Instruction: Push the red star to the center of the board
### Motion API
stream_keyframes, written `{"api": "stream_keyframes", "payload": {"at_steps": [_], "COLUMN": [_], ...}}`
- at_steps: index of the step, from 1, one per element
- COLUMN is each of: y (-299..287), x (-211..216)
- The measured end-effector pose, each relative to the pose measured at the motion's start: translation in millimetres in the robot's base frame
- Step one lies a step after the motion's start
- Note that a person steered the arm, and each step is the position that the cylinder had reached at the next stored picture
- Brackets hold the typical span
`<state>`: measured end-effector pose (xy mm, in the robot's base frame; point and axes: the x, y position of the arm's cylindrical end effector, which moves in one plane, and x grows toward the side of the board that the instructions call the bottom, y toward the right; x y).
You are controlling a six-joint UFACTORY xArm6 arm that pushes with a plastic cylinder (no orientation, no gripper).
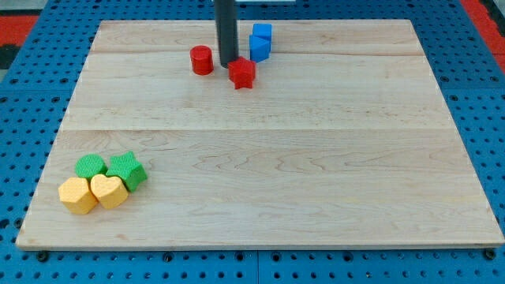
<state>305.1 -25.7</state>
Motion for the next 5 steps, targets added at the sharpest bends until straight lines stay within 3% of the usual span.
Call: {"api": "stream_keyframes", "payload": {"at_steps": [2, 3, 4, 5], "y": [23, 25, -24, -26], "x": [-1, 38, 57, 57]}}
